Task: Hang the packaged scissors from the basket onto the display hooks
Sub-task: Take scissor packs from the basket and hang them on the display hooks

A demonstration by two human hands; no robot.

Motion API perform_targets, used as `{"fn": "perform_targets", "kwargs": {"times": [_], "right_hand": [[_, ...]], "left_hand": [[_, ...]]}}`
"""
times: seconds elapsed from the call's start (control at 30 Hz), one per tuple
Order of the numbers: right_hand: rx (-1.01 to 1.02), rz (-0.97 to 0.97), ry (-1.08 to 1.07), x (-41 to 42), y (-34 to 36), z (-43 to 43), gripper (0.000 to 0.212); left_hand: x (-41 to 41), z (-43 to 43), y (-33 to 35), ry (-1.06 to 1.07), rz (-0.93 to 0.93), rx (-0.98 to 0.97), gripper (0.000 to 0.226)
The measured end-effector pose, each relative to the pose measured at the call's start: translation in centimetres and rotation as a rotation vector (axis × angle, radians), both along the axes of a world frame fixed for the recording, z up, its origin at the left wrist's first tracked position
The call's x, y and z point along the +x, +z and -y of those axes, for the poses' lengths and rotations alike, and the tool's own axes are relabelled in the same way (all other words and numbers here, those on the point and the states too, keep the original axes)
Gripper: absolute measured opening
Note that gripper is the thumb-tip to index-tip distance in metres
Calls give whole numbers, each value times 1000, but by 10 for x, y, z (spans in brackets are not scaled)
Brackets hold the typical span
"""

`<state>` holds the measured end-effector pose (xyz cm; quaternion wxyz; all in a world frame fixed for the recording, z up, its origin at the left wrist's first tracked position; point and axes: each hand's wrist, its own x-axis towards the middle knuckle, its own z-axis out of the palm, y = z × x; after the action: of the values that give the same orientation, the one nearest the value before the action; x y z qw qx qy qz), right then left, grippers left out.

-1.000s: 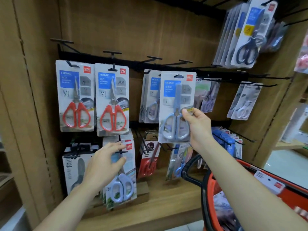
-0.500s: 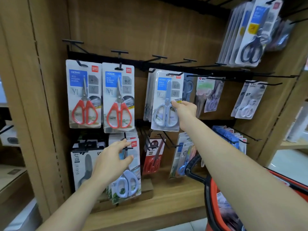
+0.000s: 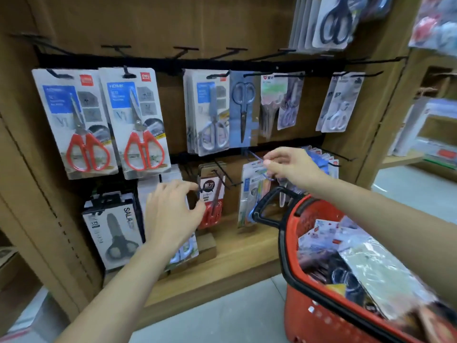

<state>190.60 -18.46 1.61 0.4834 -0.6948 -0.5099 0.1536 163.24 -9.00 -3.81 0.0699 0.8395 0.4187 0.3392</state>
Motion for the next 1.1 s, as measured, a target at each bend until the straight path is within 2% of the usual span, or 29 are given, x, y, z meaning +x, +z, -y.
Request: {"fn": "perform_targets", "kwargs": {"times": [0.1,0.27,0.33,0.4,0.47,0.5,0.63,0.73,0.77,0.83,0.97,1.1], "right_hand": [[-117,96,87,26,-20,73,8],[-346,48,86,72,-55,169,20],[-383,-46,67,91,-67,196,24],[-417,-56,39,112,-82,215,18],[-521,82,14,131,-100,228,15],[-597,180,11,139,-110,233,22],[-969,587,114,143,-152,243,85],[-1190,909,169,130,-174,248,107],[-1217,1001,176,125,-176,249,108],[-1232,1040,142,123,-170,247,100],[-1265,1014,115,132,-150,244,69],[-1331,915,164,140,-139,245,56]], "left_hand": [[31,31,-7,-267,31,-107,27],[74,100,-45,-698,-104,-133,47],[84,119,-62,-769,-162,-123,44],[92,130,-75,-772,-209,-92,40],[96,135,-84,-752,-188,-103,34],[96,137,-86,-744,-160,-124,31],[96,139,-84,-743,-144,-113,26],[105,138,-74,-791,-201,-81,22],[109,137,-70,-813,-228,-64,21],[119,136,-62,-844,-312,-30,22],[138,135,-50,-830,-504,34,34],[165,137,-40,-770,-766,83,50]]}}
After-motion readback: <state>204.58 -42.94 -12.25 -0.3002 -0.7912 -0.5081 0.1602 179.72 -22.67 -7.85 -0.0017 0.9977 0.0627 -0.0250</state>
